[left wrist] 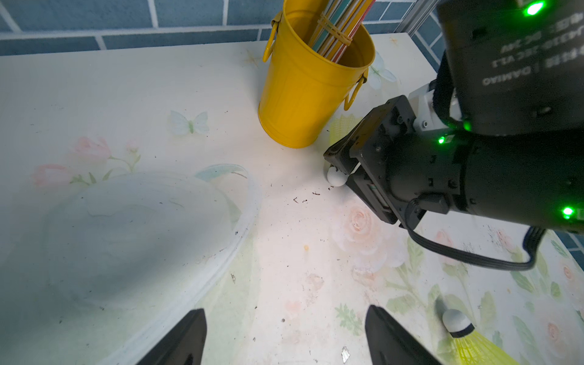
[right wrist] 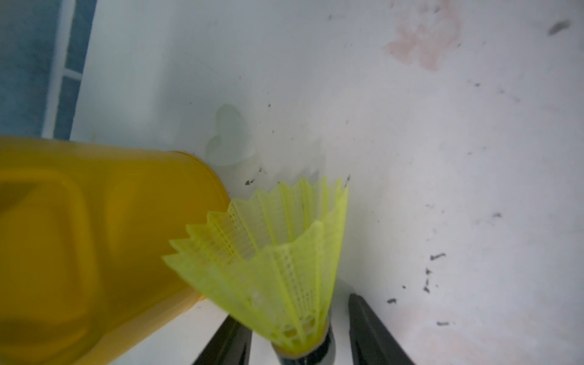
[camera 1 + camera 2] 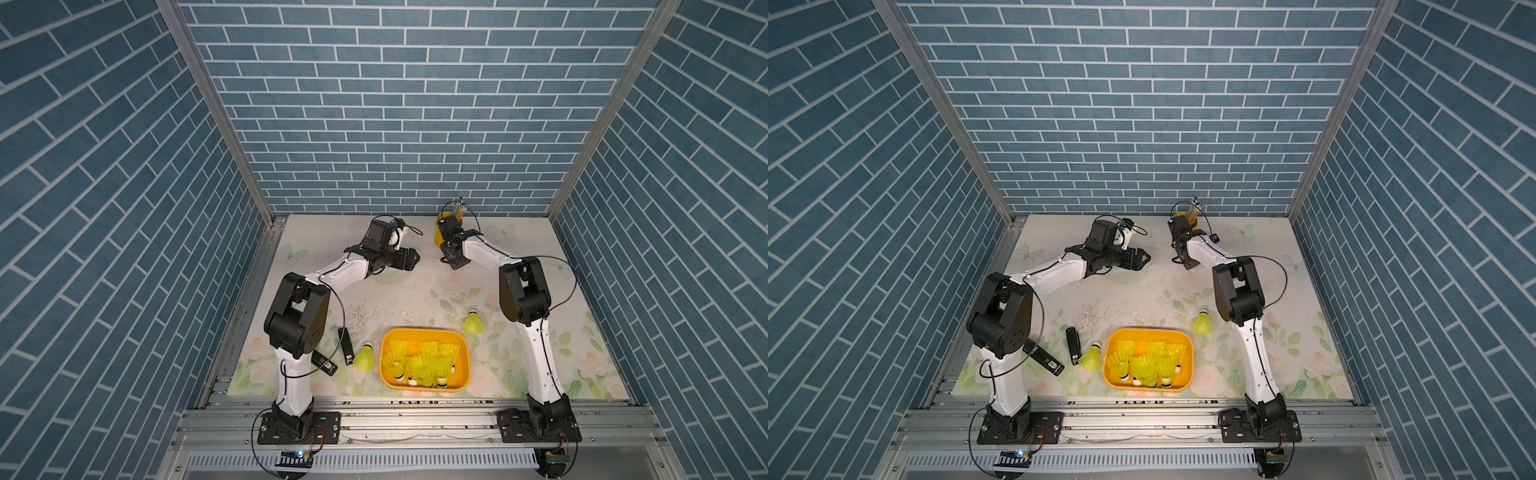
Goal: Put the shuttlecocks into the storage box
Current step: Pick up the shuttlecock at the center of the board.
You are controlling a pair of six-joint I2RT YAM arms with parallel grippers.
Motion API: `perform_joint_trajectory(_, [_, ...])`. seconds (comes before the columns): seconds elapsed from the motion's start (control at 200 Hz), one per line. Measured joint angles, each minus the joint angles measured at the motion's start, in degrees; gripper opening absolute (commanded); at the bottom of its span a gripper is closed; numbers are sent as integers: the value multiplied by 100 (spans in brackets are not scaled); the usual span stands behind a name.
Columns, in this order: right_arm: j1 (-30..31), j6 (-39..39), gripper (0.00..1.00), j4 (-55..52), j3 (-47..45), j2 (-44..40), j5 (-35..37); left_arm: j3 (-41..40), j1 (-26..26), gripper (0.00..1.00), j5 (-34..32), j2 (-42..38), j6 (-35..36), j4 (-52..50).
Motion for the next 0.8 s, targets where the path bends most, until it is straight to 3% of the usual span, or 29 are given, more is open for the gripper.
perform_joint_trajectory(0.095, [4,-13,43,20,-26,-2,13,0,0,84,-11,0,0,0])
perform_joint_trajectory(0.3, [2,-50,27,131,-199,-79,-9,-7,0,84,-17,0,0,-4])
perform_joint_trajectory(0.795, [153,-444,23,363,-1237,-848,116,-356,0,84,-33,-83,-74,20])
